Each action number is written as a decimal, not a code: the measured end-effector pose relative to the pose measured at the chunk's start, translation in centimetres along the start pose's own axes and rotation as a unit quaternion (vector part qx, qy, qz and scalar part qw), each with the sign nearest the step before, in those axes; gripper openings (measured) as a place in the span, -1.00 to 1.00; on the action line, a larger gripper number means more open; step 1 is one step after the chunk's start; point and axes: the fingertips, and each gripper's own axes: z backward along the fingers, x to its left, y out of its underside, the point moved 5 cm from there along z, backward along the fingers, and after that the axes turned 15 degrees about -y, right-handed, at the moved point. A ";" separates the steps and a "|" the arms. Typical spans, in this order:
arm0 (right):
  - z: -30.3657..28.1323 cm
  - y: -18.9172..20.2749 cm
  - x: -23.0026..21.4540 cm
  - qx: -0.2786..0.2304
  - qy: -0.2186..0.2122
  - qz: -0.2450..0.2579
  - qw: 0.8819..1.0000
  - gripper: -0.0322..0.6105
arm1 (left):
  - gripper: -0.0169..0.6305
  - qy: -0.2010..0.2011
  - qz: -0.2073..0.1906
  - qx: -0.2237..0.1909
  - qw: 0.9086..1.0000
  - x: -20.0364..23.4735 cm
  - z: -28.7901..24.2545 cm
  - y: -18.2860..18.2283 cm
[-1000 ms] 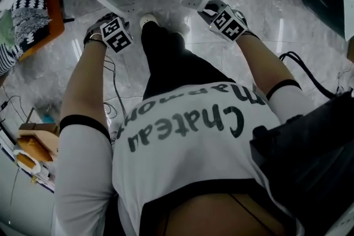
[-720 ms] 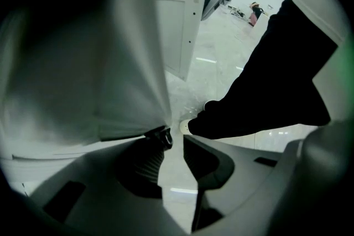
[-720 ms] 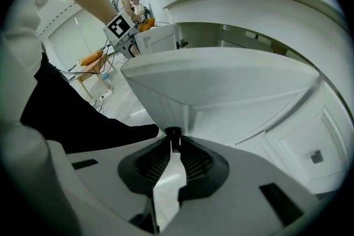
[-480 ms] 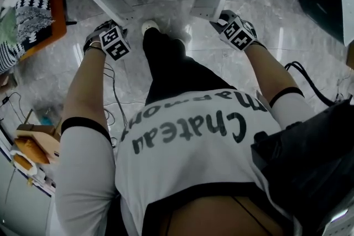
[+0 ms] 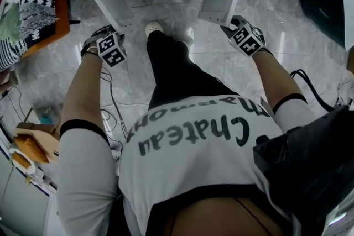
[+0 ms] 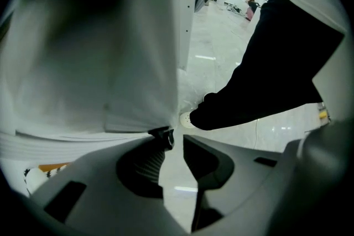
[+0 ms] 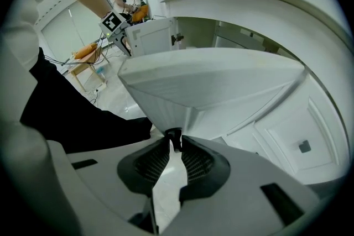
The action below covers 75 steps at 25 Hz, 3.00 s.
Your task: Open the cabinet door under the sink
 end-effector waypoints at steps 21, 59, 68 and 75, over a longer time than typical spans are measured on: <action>1.3 1.9 -0.8 0.064 -0.021 0.035 0.997 -0.72 | -0.67 0.010 -0.041 -0.009 0.999 0.2 1.3 4.5; 2.6 4.2 -2.4 0.219 -0.021 0.063 0.973 -0.69 | -0.65 0.090 -0.223 -0.054 0.969 1.6 1.7 11.1; 2.9 4.4 -2.3 0.263 -0.028 0.072 0.962 -0.68 | -0.66 0.081 -0.231 -0.052 0.968 1.6 1.5 10.7; 4.0 5.9 -2.5 0.321 -0.018 -0.045 0.946 -0.80 | -0.78 0.035 -0.181 -0.032 0.982 2.3 1.7 10.6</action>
